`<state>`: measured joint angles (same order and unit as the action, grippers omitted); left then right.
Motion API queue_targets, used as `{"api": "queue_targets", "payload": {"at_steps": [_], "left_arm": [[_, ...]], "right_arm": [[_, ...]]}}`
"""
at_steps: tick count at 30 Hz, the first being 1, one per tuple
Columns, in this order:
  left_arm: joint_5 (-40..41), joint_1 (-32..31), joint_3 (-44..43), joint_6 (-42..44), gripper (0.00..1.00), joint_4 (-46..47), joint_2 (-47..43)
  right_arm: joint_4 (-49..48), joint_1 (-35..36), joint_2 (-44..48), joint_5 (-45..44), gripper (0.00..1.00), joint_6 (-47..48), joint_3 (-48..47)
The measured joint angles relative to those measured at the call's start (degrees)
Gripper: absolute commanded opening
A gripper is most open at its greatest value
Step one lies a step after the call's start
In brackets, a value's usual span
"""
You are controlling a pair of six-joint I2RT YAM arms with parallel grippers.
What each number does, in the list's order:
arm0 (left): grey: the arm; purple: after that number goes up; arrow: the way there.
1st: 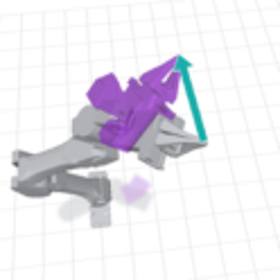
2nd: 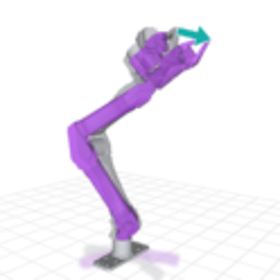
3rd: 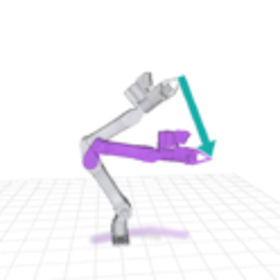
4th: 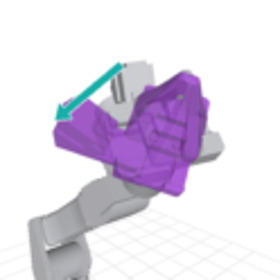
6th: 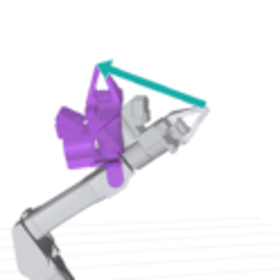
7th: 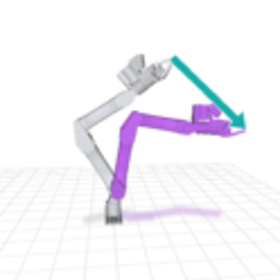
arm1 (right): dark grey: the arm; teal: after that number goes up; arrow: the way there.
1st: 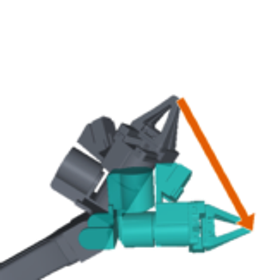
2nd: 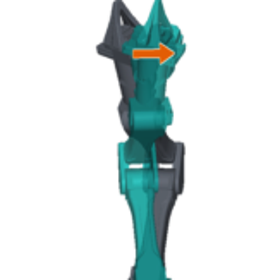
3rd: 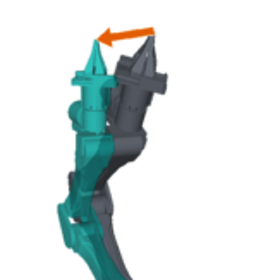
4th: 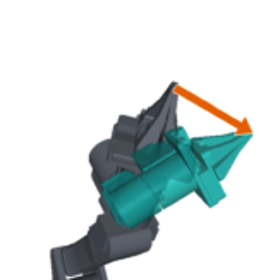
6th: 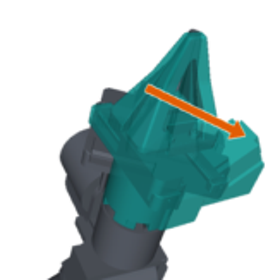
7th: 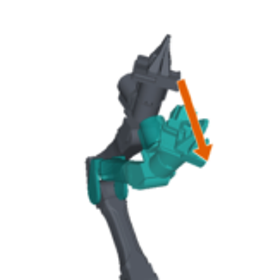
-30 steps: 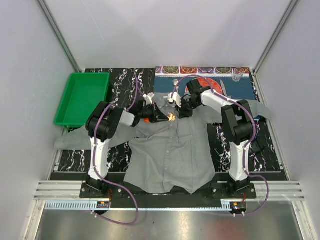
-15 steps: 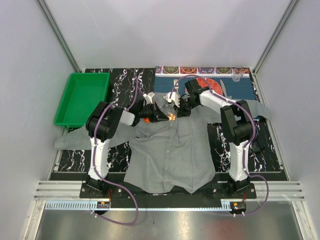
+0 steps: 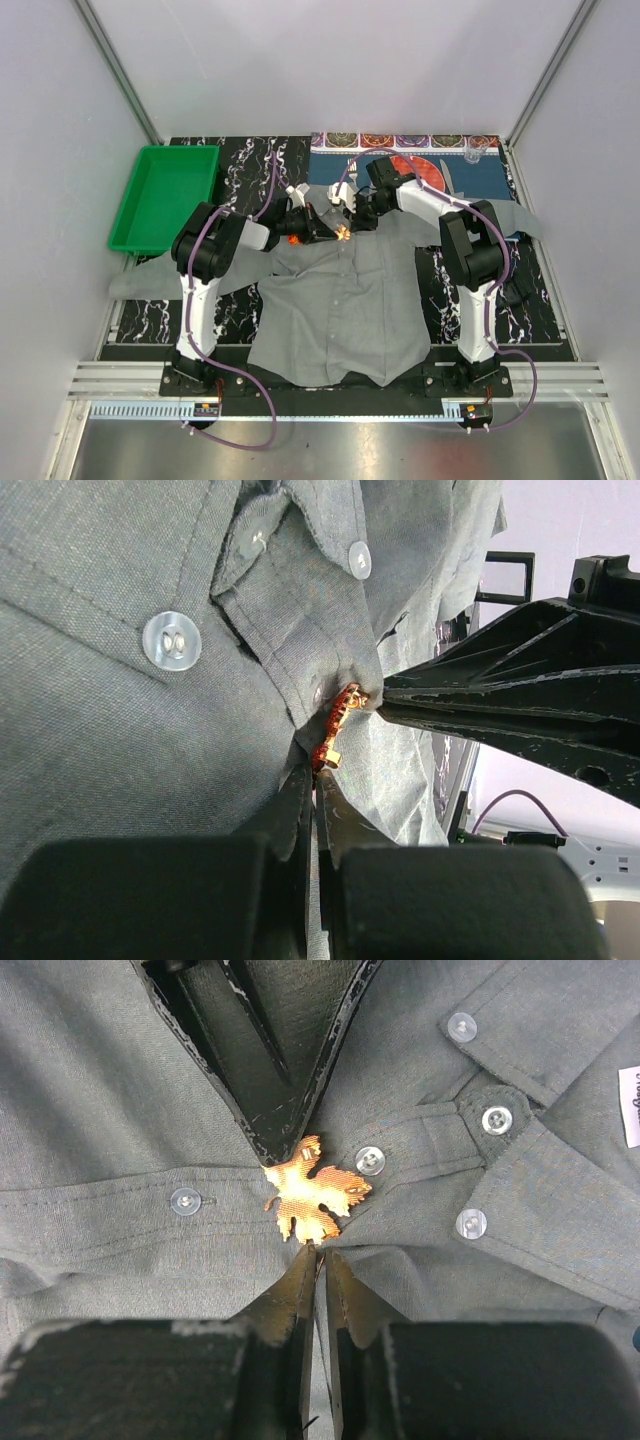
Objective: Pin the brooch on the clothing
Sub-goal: Pin the brooch to the clothes.
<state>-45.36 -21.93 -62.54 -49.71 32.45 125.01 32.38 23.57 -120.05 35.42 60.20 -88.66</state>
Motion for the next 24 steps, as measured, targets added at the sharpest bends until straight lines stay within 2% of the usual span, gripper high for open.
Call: {"api": "queue_targets", "payload": {"at_steps": [24], "left_arm": [[-0.52, 0.26, -0.48, 0.42, 0.0, -0.24, 0.72]], "right_arm": [[-0.68, 1.03, -0.15, 0.02, 0.13, 1.62, -0.15]]}}
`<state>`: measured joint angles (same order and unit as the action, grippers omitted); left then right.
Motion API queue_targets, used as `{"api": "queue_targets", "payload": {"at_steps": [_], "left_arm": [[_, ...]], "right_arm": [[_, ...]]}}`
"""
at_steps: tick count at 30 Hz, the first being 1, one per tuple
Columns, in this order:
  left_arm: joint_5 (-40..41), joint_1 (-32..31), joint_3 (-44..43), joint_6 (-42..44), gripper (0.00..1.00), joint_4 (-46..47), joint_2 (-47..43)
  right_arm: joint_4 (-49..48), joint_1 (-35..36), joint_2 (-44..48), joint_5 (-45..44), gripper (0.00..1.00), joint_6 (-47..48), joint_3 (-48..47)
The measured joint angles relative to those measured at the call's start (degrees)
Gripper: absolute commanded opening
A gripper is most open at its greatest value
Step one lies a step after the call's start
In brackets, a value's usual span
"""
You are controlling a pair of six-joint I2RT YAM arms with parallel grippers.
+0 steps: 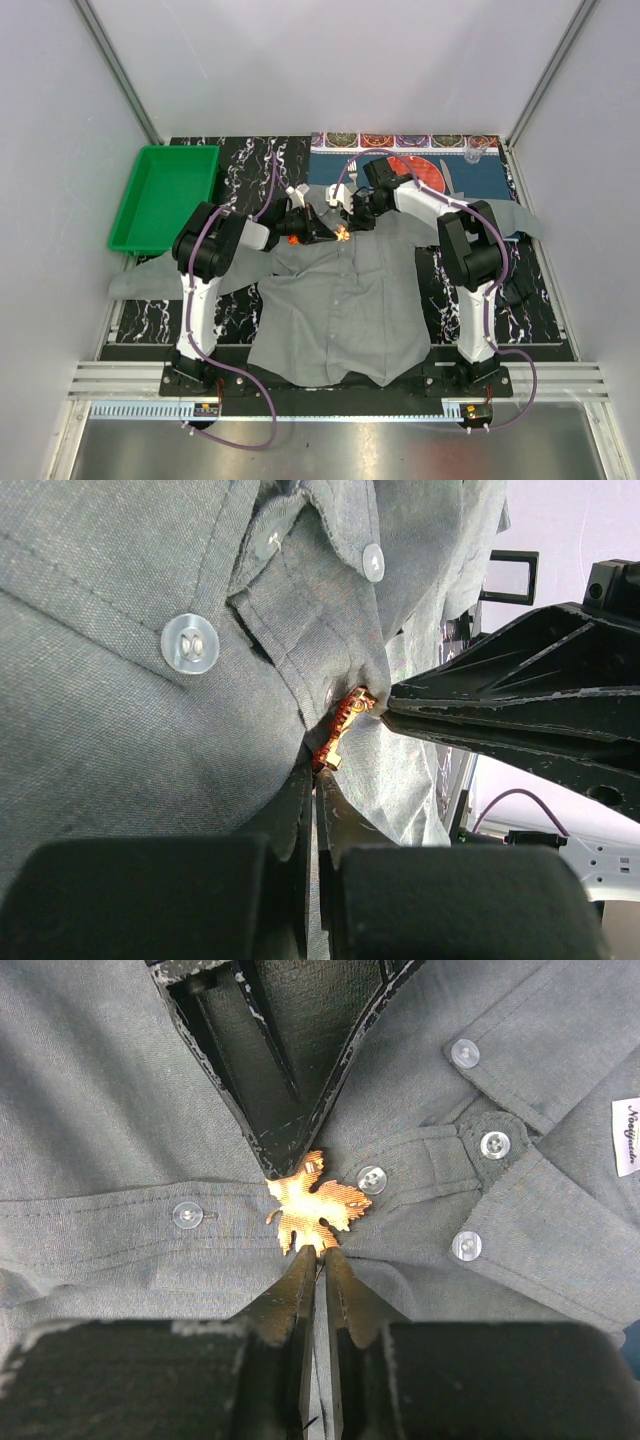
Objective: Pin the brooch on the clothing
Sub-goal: Pin the brooch to the clothes.
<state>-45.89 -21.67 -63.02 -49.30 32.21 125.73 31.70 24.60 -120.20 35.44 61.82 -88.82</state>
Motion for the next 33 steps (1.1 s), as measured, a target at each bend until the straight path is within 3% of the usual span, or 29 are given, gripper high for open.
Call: {"api": "queue_targets", "payload": {"at_steps": [12, 27, 33], "left_arm": [[0.02, 0.0, 0.0, 0.02, 0.0, 0.0, 0.0], [-0.85, -0.13, -0.02, 1.73, 0.0, 0.15, 0.0], [-1.77, -0.17, 0.02, 1.2, 0.0, 2.19, 0.0]], "right_arm": [[-0.66, 0.02, 0.28, 1.68, 0.15, 0.13, 0.28], [-0.85, -0.02, 0.35, 2.16, 0.0, 0.11, 0.28], [-0.83, -0.17, 0.33, 1.51, 0.0, 0.15, 0.28]]}}
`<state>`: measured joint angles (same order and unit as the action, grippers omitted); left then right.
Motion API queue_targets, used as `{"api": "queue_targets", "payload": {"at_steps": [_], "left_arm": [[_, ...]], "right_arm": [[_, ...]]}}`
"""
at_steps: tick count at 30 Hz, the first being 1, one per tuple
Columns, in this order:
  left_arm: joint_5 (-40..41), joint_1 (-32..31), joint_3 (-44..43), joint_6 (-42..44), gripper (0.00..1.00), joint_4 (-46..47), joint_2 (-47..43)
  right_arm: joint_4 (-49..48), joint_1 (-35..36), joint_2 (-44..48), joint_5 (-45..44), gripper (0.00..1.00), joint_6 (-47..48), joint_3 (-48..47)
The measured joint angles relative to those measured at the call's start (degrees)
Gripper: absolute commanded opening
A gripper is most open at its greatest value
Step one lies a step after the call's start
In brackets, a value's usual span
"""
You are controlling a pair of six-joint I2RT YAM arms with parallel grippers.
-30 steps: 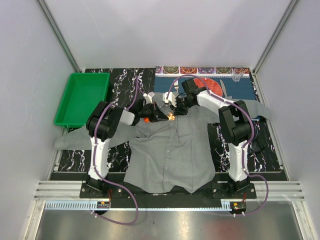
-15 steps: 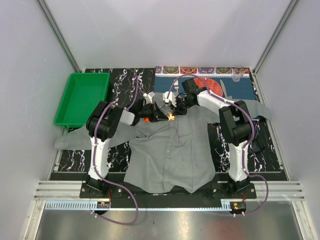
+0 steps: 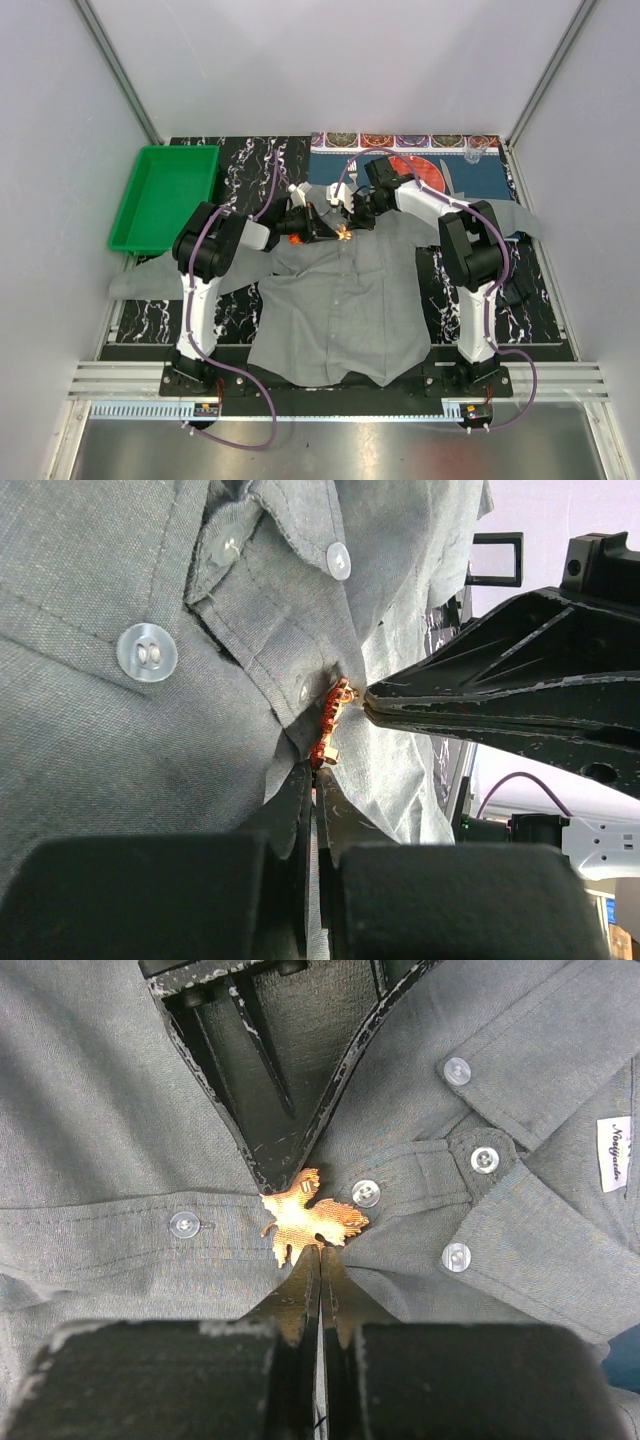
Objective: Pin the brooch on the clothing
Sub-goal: Pin the brooch to the clothes.
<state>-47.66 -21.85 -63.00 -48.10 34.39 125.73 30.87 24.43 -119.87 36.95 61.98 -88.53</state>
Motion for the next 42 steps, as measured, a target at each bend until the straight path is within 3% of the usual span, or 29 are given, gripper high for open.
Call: {"api": "queue_targets", "payload": {"at_steps": [13, 16, 21, 27, 32, 38, 42], "left_arm": [[-0.55, -0.04, 0.04, -1.29, 0.0, 1.55, 0.0], [-0.55, -0.02, 0.04, -1.6, 0.0, 1.6, 0.0], [-0.52, -0.04, 0.15, -1.95, 0.0, 1.84, 0.0], [-0.48, -0.04, 0.15, -2.4, 0.0, 1.73, 0.0], [-0.44, -0.04, 0.15, -2.54, 0.0, 1.31, 0.0], [-0.44, -0.04, 0.15, -2.47, 0.0, 1.22, 0.0], [-0.44, -0.04, 0.15, -2.45, 0.0, 1.2, 0.0]], "right_arm": [[0.5, -0.09, -0.22, 0.04, 0.01, 0.37, -0.22], [0.55, -0.09, -0.22, -0.02, 0.08, 0.37, -0.28], [0.5, -0.04, -0.22, 0.13, 0.3, -0.92, -0.28], [0.44, -0.42, -0.13, 0.46, 0.4, -3.1, -0.28], [0.33, -2.03, 1.81, 1.27, 0.59, -4.83, -0.07], [0.07, -6.62, 4.59, 4.55, 0.57, -6.23, 1.05], [-0.04, -9.57, 6.14, 5.79, 0.48, -3.41, 3.43]]}}
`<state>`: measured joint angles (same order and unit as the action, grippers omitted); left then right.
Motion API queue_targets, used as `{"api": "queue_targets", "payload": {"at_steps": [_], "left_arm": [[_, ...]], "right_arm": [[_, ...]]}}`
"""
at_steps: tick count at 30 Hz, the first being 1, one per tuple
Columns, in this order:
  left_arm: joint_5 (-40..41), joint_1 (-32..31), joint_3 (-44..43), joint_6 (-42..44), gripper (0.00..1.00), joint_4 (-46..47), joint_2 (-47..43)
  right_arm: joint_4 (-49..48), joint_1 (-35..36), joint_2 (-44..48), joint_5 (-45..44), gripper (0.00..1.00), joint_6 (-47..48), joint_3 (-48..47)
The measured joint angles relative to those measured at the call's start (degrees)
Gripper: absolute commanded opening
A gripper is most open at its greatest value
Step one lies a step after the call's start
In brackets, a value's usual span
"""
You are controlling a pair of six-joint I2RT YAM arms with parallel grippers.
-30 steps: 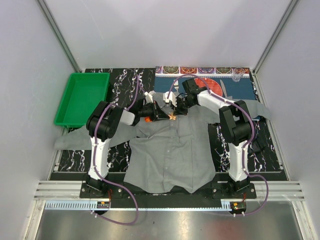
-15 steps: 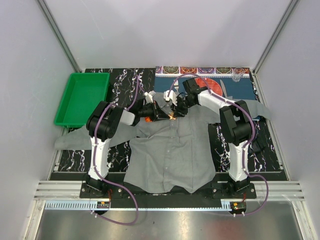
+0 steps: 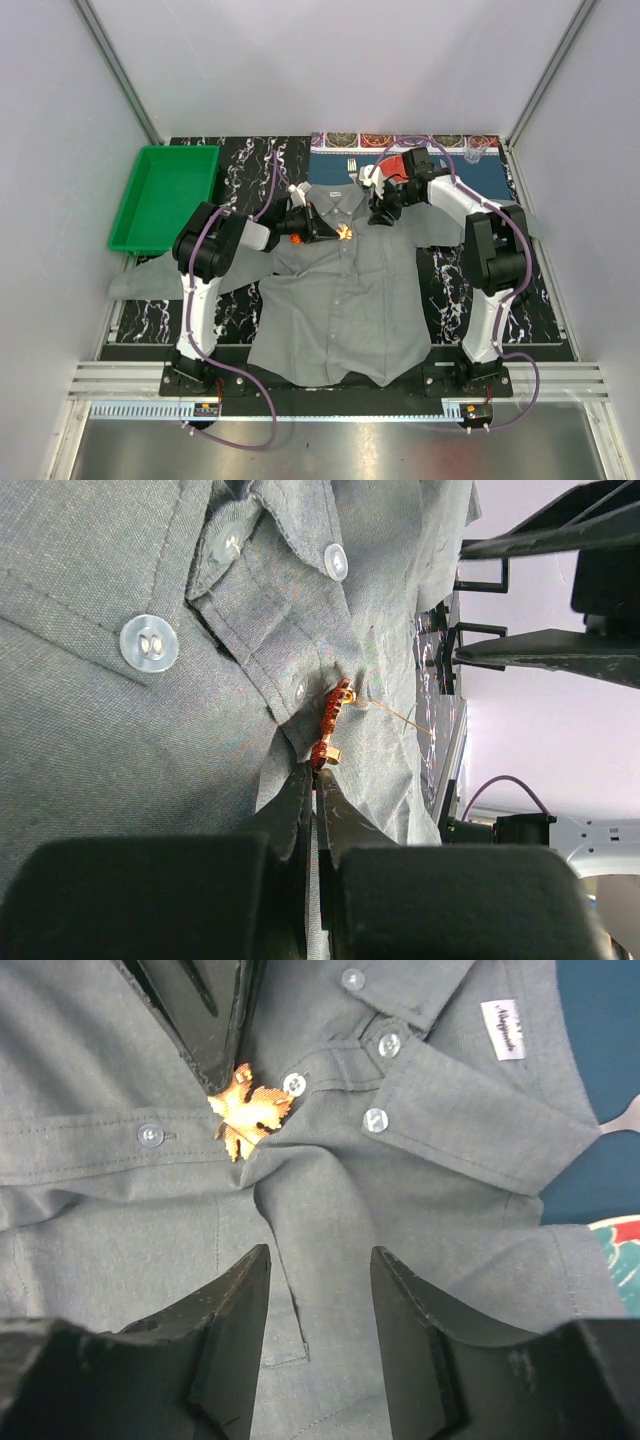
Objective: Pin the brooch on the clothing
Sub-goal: Pin the brooch to the clothes.
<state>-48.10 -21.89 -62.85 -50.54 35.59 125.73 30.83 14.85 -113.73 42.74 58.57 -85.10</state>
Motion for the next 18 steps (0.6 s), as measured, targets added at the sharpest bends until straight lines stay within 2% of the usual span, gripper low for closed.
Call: {"api": "queue_targets", "payload": {"at_steps": [1, 4, 10, 18], "left_arm": [[0.0, 0.0, 0.0, 0.0, 0.0, 0.0, 0.0], [0.0, 0.0, 0.0, 0.09, 0.0, 0.0, 0.0], [-0.04, 0.0, -0.02, 0.61, 0.0, 0.0, 0.0], [-0.07, 0.0, -0.02, 0.76, 0.0, -0.02, 0.0]], "right_arm": [[0.02, -0.31, -0.02, 0.31, 0.43, 0.92, 0.39], [0.33, -0.13, -0.04, 1.99, 0.36, 2.4, 0.81], [-1.44, 1.44, -0.74, 5.46, 0.29, 3.76, 0.35], [-2.99, 2.82, -2.45, 7.96, 0.27, 10.58, 0.44]]}}
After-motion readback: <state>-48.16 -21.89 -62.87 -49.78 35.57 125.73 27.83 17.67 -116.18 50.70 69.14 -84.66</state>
